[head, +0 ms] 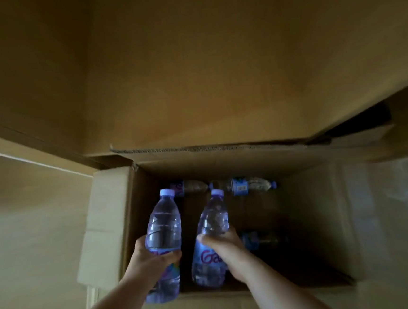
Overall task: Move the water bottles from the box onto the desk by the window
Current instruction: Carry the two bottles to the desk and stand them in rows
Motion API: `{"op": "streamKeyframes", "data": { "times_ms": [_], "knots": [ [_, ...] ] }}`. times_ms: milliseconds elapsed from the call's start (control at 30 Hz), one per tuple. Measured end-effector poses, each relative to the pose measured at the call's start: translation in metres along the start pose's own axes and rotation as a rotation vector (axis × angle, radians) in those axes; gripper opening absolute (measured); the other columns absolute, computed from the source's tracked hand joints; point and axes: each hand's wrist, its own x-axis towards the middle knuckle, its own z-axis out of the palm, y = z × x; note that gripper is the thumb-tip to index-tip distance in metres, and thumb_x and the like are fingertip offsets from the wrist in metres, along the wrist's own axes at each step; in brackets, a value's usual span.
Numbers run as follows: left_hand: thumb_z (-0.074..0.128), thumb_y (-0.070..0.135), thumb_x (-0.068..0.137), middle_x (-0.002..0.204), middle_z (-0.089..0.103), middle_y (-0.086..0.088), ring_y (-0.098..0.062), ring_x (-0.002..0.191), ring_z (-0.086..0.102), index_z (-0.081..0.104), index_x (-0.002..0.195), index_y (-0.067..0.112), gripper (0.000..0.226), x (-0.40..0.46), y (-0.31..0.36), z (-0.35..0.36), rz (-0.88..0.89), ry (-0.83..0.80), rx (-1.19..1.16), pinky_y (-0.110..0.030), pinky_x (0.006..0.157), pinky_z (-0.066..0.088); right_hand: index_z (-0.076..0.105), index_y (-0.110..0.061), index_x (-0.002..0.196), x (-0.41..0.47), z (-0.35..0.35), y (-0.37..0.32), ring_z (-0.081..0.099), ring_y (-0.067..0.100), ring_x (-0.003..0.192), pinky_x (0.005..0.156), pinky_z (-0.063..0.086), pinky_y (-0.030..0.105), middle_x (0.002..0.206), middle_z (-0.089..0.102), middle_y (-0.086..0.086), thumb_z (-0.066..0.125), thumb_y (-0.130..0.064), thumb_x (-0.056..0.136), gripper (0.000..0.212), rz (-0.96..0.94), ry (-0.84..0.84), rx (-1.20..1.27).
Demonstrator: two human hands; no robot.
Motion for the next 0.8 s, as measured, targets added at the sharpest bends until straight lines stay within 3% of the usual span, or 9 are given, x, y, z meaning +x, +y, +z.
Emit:
{"op": "streamKeyframes", "data": {
  "times_ms": [100,167,233,300,367,433,533,700,800],
  "knots": [
    [0.085,0.003,0.063,0.083,0.062,-0.011,-0.026,0.074,0.059,0.053,0.092,0.014,0.045,-0.037,0.013,-0.024,0.024,0.053,-0.025,-0.032,0.073,0.046,0.052,-0.016,0.115,-0.055,-0.001,-0.025,0.069,0.016,0.086,0.074,0.057,0.028,0.102,0.069,0.004,0.086,-0.030,0.063,0.064,-0.045,-0.068,-0.127],
    [0.082,-0.001,0.068,0.082,0.058,-0.010,-0.024,0.074,0.056,0.049,0.091,0.014,0.043,-0.066,0.022,-0.037,0.017,0.094,-0.064,-0.031,0.070,0.044,0.050,-0.015,0.114,-0.088,0.003,-0.041,0.067,0.012,0.083,0.071,0.055,0.027,0.101,0.066,0.000,0.083,-0.035,0.067,0.061,-0.095,-0.046,-0.263],
    [0.086,0.006,0.058,0.084,0.058,-0.012,-0.025,0.074,0.057,0.046,0.097,0.012,0.056,-0.097,0.031,-0.051,0.025,0.112,-0.131,-0.034,0.068,0.047,0.048,-0.013,0.111,-0.119,0.012,-0.056,0.065,0.010,0.077,0.064,0.055,0.026,0.097,0.066,0.000,0.080,-0.035,0.068,0.057,-0.164,-0.051,-0.370],
    [0.083,0.021,0.037,0.087,0.062,-0.015,-0.029,0.076,0.062,0.048,0.100,0.010,0.073,-0.123,0.037,-0.066,0.026,0.139,-0.156,-0.042,0.074,0.052,0.041,-0.016,0.108,-0.153,0.020,-0.071,0.062,0.010,0.077,0.055,0.045,0.018,0.100,0.062,-0.001,0.078,-0.033,0.072,0.054,-0.225,-0.073,-0.464],
    [0.083,0.020,0.036,0.087,0.064,-0.017,-0.029,0.074,0.063,0.050,0.103,0.006,0.076,-0.146,0.038,-0.083,0.037,0.153,-0.167,-0.041,0.072,0.052,0.035,-0.018,0.107,-0.185,0.027,-0.084,0.059,0.013,0.083,0.054,0.038,0.015,0.102,0.057,-0.003,0.077,-0.033,0.075,0.055,-0.280,-0.080,-0.531],
    [0.085,0.009,0.048,0.085,0.063,-0.017,-0.027,0.070,0.061,0.051,0.103,0.004,0.065,-0.172,0.038,-0.101,0.044,0.168,-0.191,-0.033,0.064,0.050,0.034,-0.019,0.108,-0.217,0.037,-0.096,0.059,0.014,0.087,0.059,0.043,0.017,0.104,0.056,-0.002,0.077,-0.034,0.075,0.056,-0.328,-0.069,-0.569],
    [0.080,0.025,0.036,0.087,0.063,-0.011,-0.028,0.077,0.063,0.049,0.097,0.014,0.069,-0.208,0.033,-0.132,0.043,0.237,-0.233,-0.035,0.068,0.051,0.032,-0.019,0.105,-0.261,0.055,-0.106,0.062,0.019,0.099,0.081,0.052,0.028,0.114,0.058,0.002,0.077,-0.035,0.072,0.058,-0.407,-0.054,-0.633],
    [0.078,0.034,0.029,0.089,0.067,-0.015,-0.030,0.076,0.067,0.055,0.103,0.008,0.081,-0.240,0.003,-0.190,0.048,0.322,-0.337,-0.039,0.064,0.057,0.037,-0.015,0.106,-0.328,0.100,-0.114,0.059,0.024,0.108,0.086,0.049,0.028,0.119,0.057,0.007,0.078,-0.037,0.071,0.059,-0.583,-0.062,-0.792],
    [0.081,0.028,0.039,0.089,0.066,-0.012,-0.030,0.078,0.067,0.052,0.101,0.012,0.070,-0.266,-0.021,-0.225,0.030,0.412,-0.427,-0.042,0.070,0.058,0.036,-0.014,0.113,-0.359,0.140,-0.110,0.059,0.026,0.110,0.086,0.048,0.029,0.123,0.055,0.007,0.077,-0.037,0.073,0.062,-0.609,-0.114,-0.879]
  ]
}}
